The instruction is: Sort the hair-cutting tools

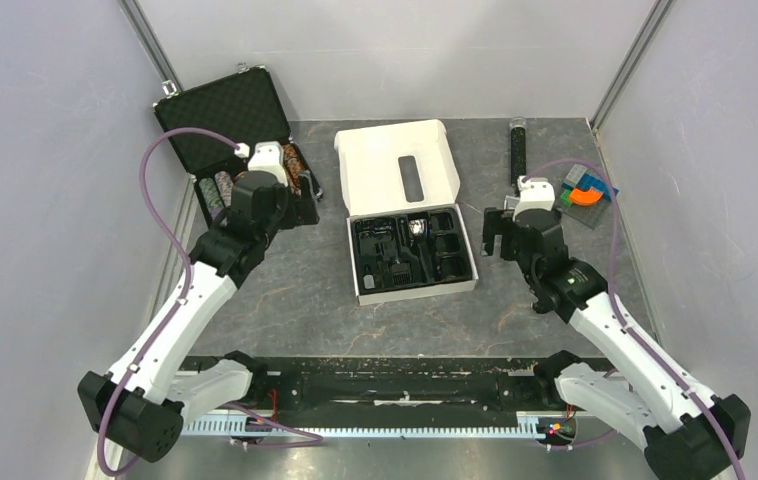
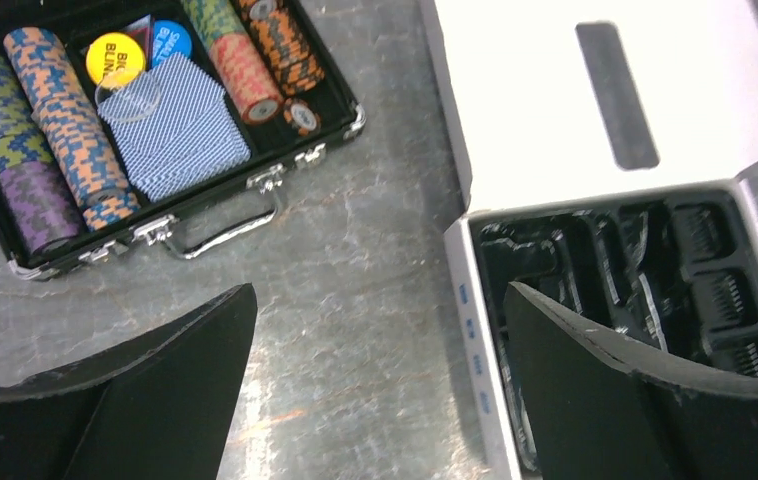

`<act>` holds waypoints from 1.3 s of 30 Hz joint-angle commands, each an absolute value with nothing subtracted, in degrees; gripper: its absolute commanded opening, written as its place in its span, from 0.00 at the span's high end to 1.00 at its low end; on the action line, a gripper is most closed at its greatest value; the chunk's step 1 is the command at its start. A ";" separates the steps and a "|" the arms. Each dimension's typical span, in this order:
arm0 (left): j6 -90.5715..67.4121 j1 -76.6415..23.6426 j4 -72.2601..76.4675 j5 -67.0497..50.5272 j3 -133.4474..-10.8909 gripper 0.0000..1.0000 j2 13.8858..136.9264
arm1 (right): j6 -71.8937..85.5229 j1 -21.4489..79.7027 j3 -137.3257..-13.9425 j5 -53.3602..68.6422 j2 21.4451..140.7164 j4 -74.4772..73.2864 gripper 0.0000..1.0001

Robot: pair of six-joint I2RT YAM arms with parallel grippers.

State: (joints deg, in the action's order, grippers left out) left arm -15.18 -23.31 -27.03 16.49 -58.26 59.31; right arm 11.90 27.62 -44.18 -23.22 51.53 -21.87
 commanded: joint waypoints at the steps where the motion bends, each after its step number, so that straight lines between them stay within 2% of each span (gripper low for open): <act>1: -20.09 -23.00 -22.89 18.39 -64.45 0.00 61.87 | 15.21 24.64 -41.11 -27.14 49.93 -25.96 0.02; 9: -16.04 -22.96 -21.70 24.51 -59.99 0.00 60.07 | 19.90 12.39 -37.42 -18.63 55.08 -33.06 0.02; 11: -15.11 -23.02 -21.47 25.82 -59.24 0.00 59.54 | 20.89 9.79 -36.80 -17.70 57.30 -33.10 0.06; 16: -13.30 -24.38 -20.96 29.28 -58.39 0.00 58.97 | 23.00 4.02 -35.79 -18.17 63.65 -28.85 0.18; 24: -12.13 -25.74 -20.15 30.96 -57.48 0.00 59.12 | 23.74 1.03 -36.21 -16.79 71.86 -23.56 0.43; 35: -11.43 -26.19 -19.69 31.73 -56.98 0.00 59.39 | 23.72 0.35 -33.05 -16.44 75.37 -19.25 0.66; 39: -11.43 -26.20 -19.93 31.59 -57.07 0.00 59.23 | 23.13 0.31 -33.27 -15.31 74.81 -19.43 0.81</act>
